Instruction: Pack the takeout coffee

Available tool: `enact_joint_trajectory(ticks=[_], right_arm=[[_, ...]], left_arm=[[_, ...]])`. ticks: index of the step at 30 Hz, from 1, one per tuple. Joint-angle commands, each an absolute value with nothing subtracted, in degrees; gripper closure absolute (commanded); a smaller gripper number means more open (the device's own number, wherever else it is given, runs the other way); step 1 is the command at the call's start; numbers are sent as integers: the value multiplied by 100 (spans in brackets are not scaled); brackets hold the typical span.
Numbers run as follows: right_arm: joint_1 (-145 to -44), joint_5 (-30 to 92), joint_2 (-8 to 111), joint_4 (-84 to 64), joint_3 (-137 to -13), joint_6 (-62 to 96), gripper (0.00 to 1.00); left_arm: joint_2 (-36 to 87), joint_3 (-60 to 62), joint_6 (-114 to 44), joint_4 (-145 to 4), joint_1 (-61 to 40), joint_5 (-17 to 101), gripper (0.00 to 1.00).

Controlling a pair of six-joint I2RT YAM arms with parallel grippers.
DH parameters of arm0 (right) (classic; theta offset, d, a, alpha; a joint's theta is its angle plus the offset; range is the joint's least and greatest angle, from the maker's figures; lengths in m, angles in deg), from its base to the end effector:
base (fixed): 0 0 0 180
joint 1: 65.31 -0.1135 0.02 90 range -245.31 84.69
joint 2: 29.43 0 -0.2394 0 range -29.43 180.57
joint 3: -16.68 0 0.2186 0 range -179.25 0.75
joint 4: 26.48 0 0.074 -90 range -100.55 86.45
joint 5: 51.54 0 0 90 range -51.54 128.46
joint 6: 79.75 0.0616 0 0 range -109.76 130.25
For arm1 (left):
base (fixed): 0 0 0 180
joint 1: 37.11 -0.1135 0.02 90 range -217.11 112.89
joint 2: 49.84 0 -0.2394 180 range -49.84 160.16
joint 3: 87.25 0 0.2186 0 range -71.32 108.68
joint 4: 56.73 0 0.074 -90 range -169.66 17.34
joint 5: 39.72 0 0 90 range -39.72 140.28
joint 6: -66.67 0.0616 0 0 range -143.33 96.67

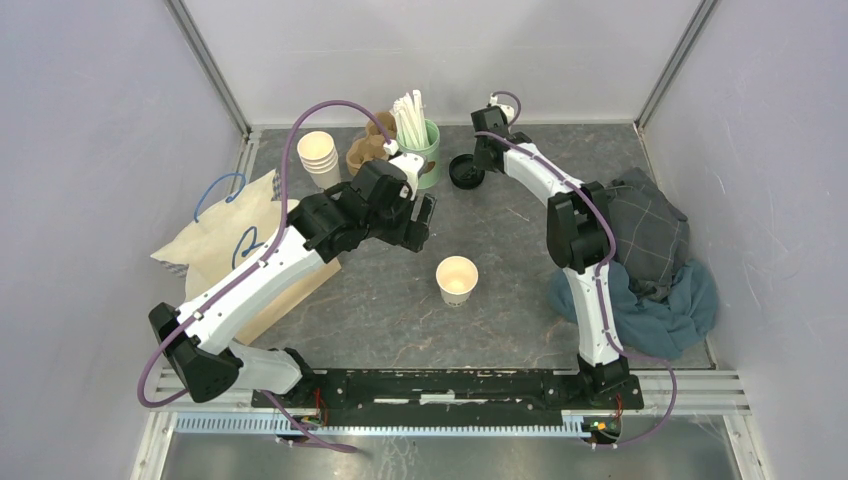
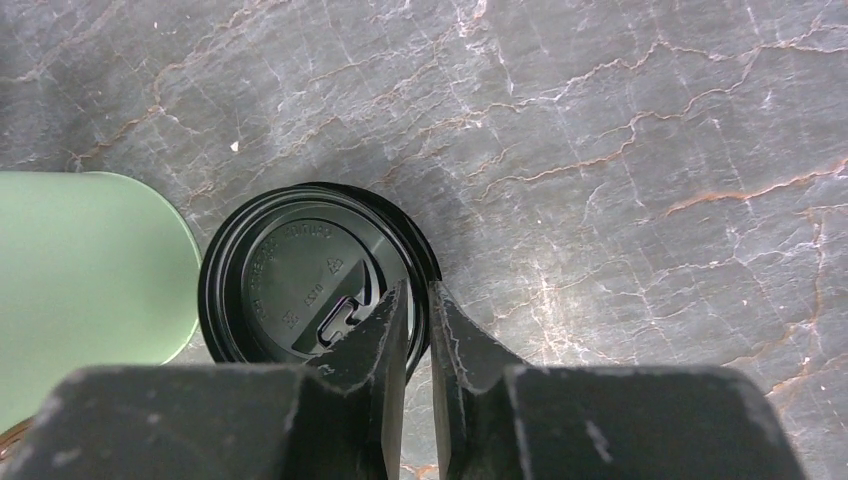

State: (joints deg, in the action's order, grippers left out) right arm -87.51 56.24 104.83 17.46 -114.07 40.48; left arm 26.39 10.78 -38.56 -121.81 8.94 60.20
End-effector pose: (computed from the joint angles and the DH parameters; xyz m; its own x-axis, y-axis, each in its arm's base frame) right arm 0.4654 0.1696 0.1738 -0.6742 0.2427 -0.6975 0.1977 0.9693 0.1461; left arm 0.1909 -0.1827 0.3349 -0.6225 0.2729 -0.7335 0.4753 0.8764 -0.0773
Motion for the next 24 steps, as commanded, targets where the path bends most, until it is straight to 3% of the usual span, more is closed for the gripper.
enact_joint_trajectory(ticks=[1, 14, 18, 24], right_arm=[[-8801, 5842, 10547, 1793, -11708, 3987, 81], [-8803, 5832, 10629, 1828, -11746, 3952, 91], [-8801, 5845, 10615, 1866, -11826, 3912, 100], [-8804, 5790, 10328, 1929, -11887, 3864, 100]], left_arm=[[2478, 1064, -3565, -11963, 851, 5909, 13], [2487, 1046, -3570, -11963, 825, 5863, 13], [2495, 1066, -3560, -11964, 816, 5863, 13], [2487, 1105, -3540, -11961, 798, 5872, 13]])
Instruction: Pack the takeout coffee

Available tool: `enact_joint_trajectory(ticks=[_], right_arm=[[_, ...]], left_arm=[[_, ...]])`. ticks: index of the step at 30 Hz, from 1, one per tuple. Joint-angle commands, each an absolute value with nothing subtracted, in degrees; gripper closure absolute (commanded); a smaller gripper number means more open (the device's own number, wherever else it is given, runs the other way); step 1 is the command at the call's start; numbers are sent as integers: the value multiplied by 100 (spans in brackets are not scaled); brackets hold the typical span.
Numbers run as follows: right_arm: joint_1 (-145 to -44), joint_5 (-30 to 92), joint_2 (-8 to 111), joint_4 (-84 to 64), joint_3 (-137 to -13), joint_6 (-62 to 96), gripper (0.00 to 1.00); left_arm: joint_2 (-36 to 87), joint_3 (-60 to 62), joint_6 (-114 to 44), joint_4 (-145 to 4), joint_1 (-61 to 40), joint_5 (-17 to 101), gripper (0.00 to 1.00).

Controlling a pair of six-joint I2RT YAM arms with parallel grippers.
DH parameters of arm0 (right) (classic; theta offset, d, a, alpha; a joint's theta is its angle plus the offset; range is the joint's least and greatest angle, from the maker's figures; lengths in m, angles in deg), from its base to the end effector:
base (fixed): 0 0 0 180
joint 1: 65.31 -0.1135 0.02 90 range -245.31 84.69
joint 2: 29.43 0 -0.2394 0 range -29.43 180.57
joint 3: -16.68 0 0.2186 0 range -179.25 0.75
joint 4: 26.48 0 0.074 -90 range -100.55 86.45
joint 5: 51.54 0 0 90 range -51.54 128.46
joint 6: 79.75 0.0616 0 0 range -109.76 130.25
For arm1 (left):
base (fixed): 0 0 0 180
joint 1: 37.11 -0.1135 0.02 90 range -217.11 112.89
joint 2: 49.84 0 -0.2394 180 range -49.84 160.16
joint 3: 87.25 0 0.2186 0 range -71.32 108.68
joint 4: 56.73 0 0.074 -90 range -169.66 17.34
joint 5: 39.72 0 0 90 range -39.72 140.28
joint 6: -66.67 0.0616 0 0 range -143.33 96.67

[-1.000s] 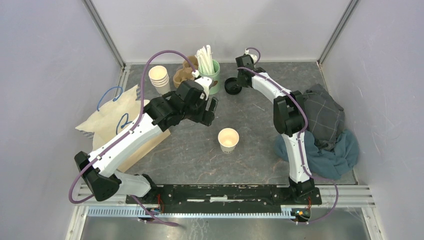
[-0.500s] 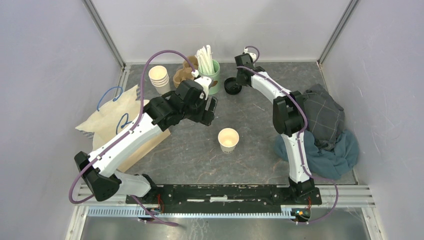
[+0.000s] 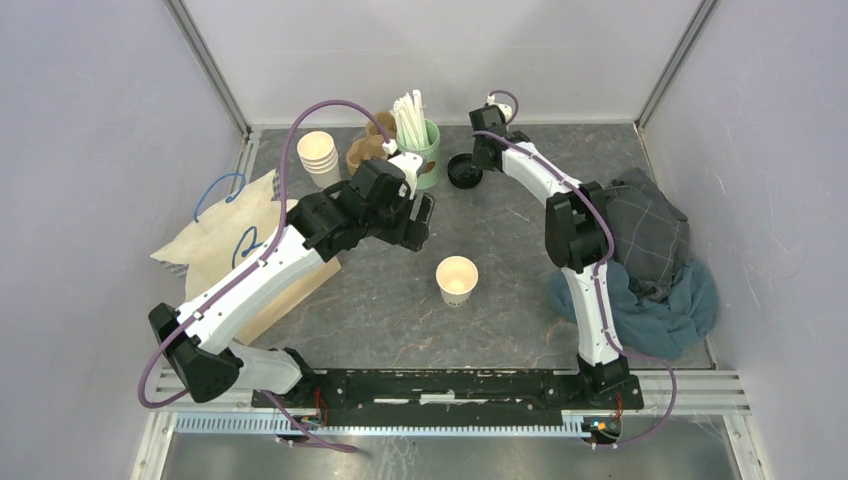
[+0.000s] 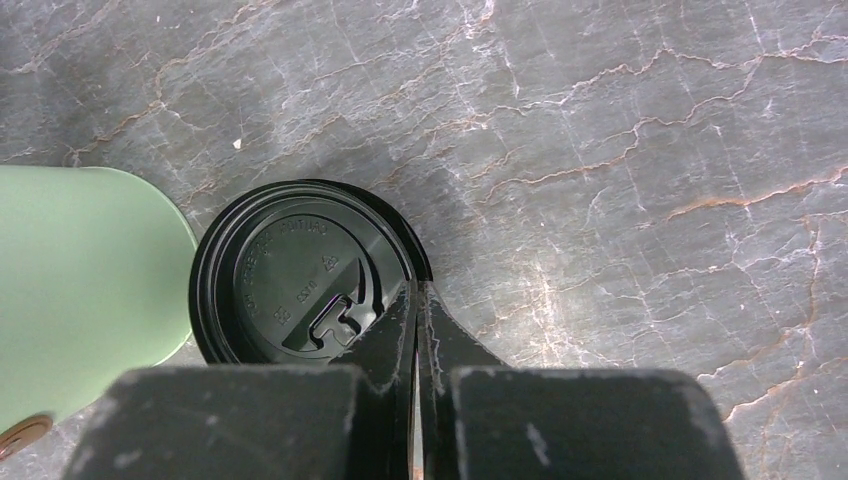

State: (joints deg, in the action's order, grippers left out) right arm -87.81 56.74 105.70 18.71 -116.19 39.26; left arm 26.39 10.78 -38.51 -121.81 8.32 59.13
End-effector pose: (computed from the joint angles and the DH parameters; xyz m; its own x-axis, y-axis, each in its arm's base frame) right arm 0.4672 0.1726 0.1762 -0.6764 0.2183 -0.7035 0.1837 0.9749 0.1259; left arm 0.1921 -0.1815 0.3347 -0.6281 0.2689 -0.7302 0.4775 0.8741 -0.0888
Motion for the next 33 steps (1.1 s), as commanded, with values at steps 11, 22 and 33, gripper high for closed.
enact_joint_trajectory(ticks=[11, 22, 33], right_arm=[[-8714, 5268, 9935, 1878, -11595, 3945, 100], [-8446, 4540, 9567, 1741, -11163, 4151, 100], [-8292, 3126, 8396, 1852, -10126, 3567, 100]], left_arm=[[2452, 1176, -3569, -11968, 781, 5855, 13], [2517, 1286, -3595, -11961, 717, 5755, 12], [2771, 1685, -4657, -11693, -241, 3756, 9]])
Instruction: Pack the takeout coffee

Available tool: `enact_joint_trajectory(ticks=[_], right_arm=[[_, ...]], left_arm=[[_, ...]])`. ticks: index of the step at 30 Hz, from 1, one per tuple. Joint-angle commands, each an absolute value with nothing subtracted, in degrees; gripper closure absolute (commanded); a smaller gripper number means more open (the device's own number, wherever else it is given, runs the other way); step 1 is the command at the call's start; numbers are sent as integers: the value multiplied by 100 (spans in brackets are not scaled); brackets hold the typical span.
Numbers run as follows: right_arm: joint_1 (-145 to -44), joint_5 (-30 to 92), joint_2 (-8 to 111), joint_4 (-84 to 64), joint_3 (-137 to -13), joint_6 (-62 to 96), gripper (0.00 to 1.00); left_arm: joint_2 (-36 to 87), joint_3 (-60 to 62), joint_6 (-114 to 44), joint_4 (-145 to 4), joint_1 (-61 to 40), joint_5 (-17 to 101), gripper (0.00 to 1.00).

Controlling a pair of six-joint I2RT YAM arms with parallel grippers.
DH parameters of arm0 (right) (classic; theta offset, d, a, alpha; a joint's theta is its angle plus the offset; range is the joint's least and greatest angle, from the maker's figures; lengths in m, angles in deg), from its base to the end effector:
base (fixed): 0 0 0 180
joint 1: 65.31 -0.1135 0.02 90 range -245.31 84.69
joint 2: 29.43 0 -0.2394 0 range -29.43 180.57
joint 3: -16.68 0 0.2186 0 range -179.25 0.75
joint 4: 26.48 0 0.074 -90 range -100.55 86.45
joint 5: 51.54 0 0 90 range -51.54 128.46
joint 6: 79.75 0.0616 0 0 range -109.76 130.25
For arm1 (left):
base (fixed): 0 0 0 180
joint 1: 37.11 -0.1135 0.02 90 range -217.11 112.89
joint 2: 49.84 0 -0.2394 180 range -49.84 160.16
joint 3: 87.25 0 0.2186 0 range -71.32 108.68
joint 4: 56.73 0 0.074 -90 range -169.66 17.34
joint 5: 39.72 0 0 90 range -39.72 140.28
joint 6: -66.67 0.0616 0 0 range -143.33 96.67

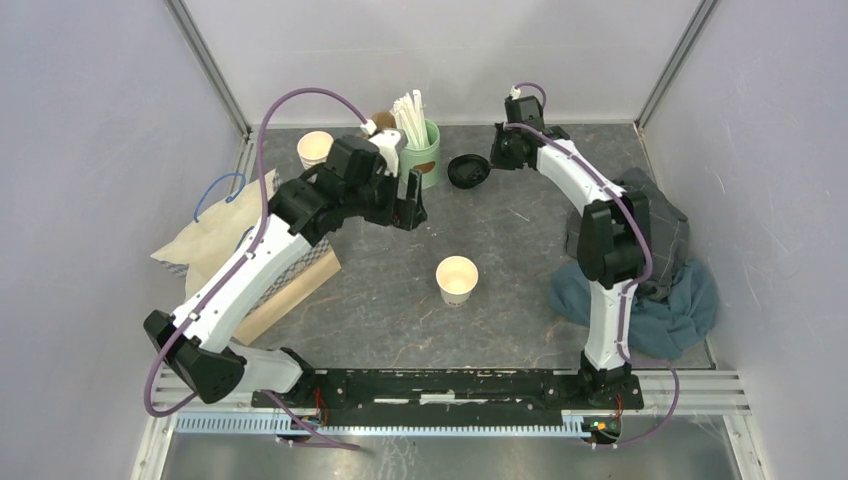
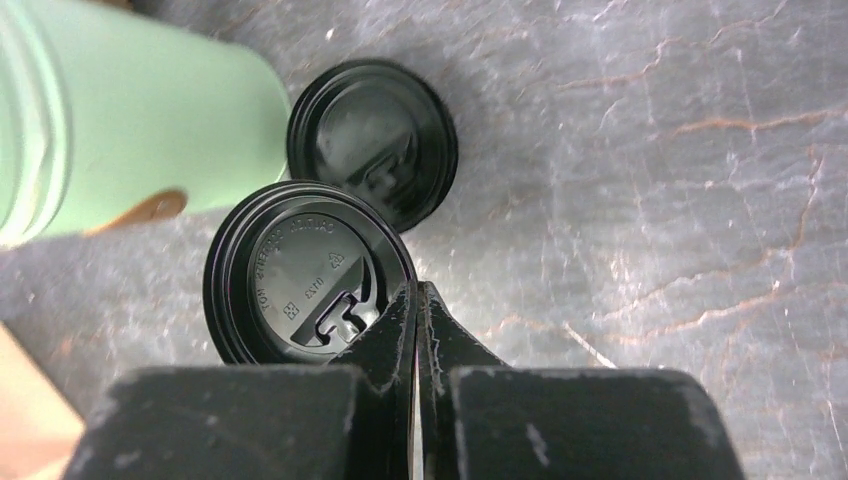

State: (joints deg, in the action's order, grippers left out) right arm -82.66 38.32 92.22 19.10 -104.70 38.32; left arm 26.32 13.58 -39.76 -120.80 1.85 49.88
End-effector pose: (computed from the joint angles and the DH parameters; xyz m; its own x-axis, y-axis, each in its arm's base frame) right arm 0.4378 0.1369 0.2190 -0.7454 0.2601 -0.6138 0.0577 0.9425 0.3293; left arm 0.2067 -0.1677 0.3511 -0.6524 0.1638 -0.7399 0.4675 0.8554 -0.2228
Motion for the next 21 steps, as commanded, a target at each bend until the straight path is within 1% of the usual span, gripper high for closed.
enact_joint_trajectory(ticks=[1, 4, 9, 11, 15, 19, 21], right_arm=[[-8289, 3029, 8236, 1826, -9950, 3548, 100], [-8325, 2825, 7744, 1806, -9549, 3475, 100], [-8564, 2747, 7037, 1905, -9083, 3361, 100], [-8697, 2771, 6803, 1920, -8905, 3344, 100], [-8922, 2882, 6406, 1968, -8618, 3311, 100], [-9108, 2999, 6200, 1957, -8480, 3334, 100], [-9197, 3041, 6148, 1967, -8477, 3329, 100]], left_arm=[[2880, 1755, -4885, -11665, -369, 3537, 9], [3198, 2069, -5527, -11652, -468, 3165, 11], [3694, 2382, -6577, -11703, -558, 3511, 19], [3887, 2440, -6690, -11705, -560, 3670, 24], [4156, 2622, -6757, -11701, -564, 3898, 28], [4226, 2536, -6578, -11724, -564, 4495, 34], [4301, 2504, -6513, -11731, -557, 4561, 38]])
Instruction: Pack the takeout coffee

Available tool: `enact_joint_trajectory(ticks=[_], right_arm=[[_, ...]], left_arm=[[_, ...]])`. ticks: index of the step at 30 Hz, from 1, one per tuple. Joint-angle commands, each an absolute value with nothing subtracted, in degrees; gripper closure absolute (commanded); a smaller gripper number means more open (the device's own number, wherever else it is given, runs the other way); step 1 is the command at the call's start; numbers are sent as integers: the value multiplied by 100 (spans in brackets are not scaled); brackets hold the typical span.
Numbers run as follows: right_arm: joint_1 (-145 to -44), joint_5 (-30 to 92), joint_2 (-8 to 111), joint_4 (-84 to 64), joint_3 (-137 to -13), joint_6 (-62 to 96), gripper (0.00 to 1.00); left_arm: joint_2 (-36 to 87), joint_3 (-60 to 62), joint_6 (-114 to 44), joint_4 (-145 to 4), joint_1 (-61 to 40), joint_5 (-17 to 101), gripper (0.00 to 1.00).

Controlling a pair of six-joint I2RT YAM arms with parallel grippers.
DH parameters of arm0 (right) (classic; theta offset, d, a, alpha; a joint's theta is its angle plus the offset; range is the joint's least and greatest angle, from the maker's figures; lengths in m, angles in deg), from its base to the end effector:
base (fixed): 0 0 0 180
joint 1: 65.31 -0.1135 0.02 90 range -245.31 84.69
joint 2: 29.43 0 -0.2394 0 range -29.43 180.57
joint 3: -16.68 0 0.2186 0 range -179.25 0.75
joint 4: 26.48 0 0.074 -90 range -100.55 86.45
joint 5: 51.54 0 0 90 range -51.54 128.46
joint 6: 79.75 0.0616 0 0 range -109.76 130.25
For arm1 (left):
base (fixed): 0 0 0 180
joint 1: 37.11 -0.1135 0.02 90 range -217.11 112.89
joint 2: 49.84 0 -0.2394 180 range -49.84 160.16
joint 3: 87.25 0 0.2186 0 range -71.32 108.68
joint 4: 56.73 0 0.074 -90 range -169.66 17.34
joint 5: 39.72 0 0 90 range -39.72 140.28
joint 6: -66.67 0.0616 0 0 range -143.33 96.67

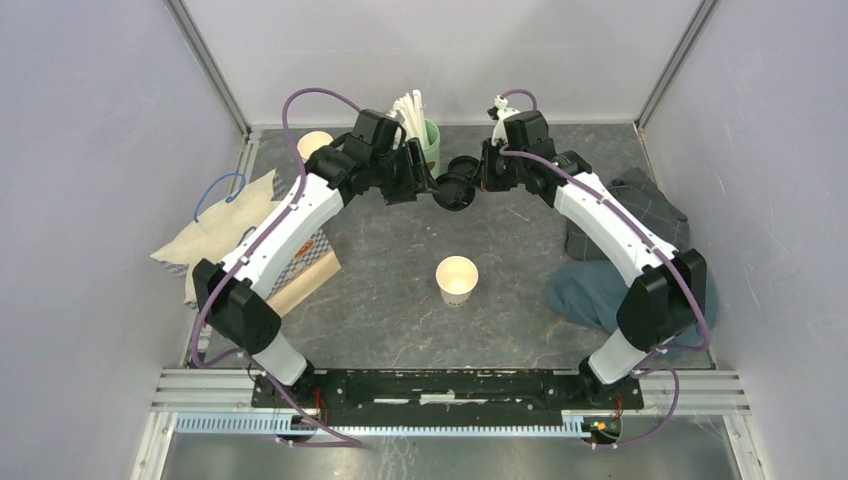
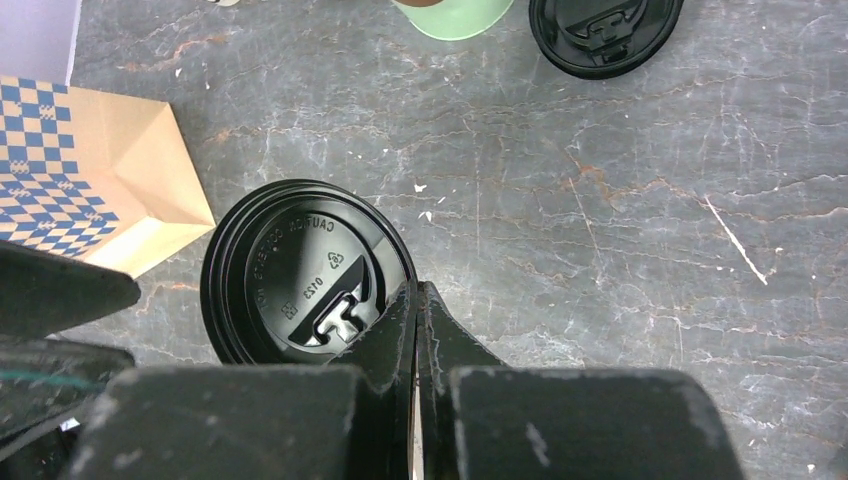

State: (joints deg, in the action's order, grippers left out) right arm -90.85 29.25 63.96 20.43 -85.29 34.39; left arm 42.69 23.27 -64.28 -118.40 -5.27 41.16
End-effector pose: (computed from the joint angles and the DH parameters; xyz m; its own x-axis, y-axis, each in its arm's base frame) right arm 0.3170 0.1624 0.3015 -0.7310 0.0981 -0.6753 -0.2629 0.8727 0.4114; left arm 0.2803 -0.1855 0.3271 -0.8483 -0.2349 -0.4745 0.0824 0.8266 -0.5567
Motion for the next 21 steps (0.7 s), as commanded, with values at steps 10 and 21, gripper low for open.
enact_joint_trajectory(ticks=[10, 21], right_arm=[[-9509, 3244, 6118, 1959, -8458, 3380, 100], [-9626, 3294, 6232, 2029, -8606, 3358, 100]], left_arm=[[4718, 2720, -6203, -11790, -526, 4751, 53], [4836, 2695, -6020, -11879, -467, 4951, 82]])
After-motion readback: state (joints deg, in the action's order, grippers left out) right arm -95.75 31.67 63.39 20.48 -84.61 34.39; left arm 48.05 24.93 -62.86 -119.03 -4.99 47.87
